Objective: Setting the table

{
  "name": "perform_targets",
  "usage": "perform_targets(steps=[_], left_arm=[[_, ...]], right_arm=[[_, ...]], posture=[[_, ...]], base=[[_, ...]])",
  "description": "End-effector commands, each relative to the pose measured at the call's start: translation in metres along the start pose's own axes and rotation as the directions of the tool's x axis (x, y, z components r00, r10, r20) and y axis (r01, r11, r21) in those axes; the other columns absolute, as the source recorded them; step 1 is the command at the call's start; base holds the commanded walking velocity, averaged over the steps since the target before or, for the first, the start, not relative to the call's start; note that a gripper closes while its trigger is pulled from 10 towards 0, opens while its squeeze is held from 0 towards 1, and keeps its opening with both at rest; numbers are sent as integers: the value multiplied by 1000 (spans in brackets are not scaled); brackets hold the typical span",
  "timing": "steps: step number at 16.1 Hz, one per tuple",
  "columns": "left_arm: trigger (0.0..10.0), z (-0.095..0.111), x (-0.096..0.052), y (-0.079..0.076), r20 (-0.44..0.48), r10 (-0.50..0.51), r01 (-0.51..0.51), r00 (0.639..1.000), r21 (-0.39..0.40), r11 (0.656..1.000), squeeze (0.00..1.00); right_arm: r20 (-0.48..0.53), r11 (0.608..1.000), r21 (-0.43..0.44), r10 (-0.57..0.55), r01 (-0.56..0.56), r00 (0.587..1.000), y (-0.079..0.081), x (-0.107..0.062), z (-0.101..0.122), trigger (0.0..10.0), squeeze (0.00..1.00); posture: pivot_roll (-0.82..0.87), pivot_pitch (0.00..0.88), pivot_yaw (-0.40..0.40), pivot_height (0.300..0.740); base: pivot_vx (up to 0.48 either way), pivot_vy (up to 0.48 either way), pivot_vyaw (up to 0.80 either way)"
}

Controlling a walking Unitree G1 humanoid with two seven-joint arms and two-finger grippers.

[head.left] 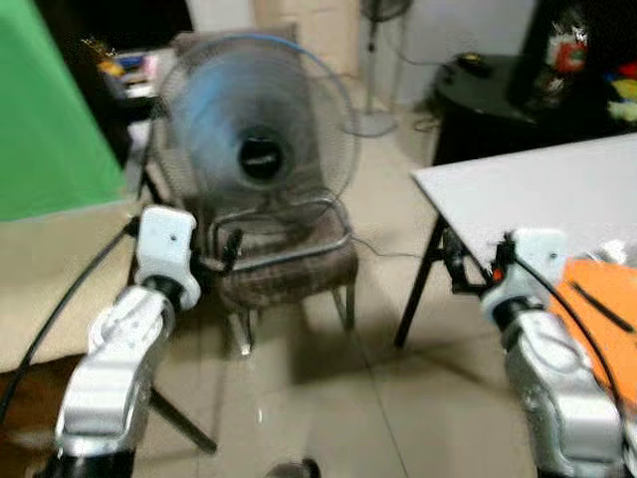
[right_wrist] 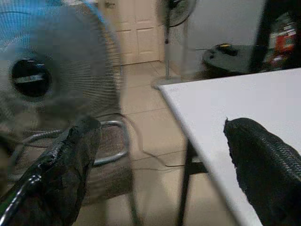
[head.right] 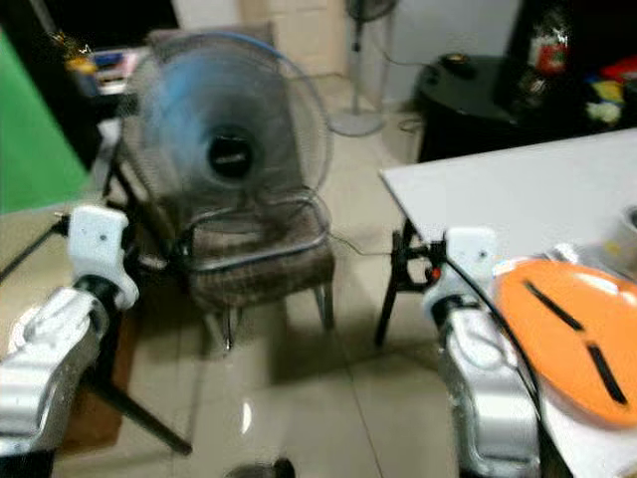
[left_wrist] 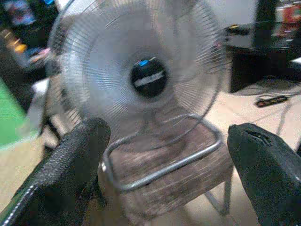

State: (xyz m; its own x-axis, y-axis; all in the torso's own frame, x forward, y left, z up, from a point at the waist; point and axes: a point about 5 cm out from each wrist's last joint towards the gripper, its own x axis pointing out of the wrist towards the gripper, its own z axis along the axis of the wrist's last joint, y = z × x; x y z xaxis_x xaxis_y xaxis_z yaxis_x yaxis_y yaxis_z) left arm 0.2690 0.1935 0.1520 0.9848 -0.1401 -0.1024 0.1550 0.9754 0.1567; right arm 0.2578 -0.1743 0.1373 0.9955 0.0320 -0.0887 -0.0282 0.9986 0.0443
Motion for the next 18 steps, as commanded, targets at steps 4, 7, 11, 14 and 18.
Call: perform_targets(steps=[4, 7, 11, 14, 18], left_arm=[[10000, 4, -3, -3, 17, 6, -6, 1000, 4, 1000, 643], [10000, 4, -4, -1, 16, 4, -4, 1000, 3, 1000, 525], [10000, 5, -5, -2, 9, 2, -2, 1000, 2, 1000, 525], [10000, 5, -4, 1, 7, 2, -2, 1000, 8, 1000, 525], [10000, 4, -4, -1, 2, 7, -7, 1000, 3, 1000, 529]], right_arm=[[45, 1000, -6, 29, -29, 999, 5, 2, 3, 10000, 1000], [27, 1000, -1, 11, -11, 1000, 5, 2, -1, 10000, 1000], [15, 1000, 1, 15, -15, 1000, 6, 2, -3, 10000, 1000], [10, 999, 13, 41, -41, 999, 12, 4, -3, 10000, 1000], [-1, 998, 24, 52, -52, 999, 11, 5, -5, 10000, 1000]], posture=[[107, 0, 42, 740], [107, 0, 45, 740], [109, 0, 50, 740], [106, 0, 54, 740], [117, 0, 42, 740]], base=[[0, 0, 358], [0, 207, 0], [0, 313, 0], [0, 315, 0], [0, 313, 0]])
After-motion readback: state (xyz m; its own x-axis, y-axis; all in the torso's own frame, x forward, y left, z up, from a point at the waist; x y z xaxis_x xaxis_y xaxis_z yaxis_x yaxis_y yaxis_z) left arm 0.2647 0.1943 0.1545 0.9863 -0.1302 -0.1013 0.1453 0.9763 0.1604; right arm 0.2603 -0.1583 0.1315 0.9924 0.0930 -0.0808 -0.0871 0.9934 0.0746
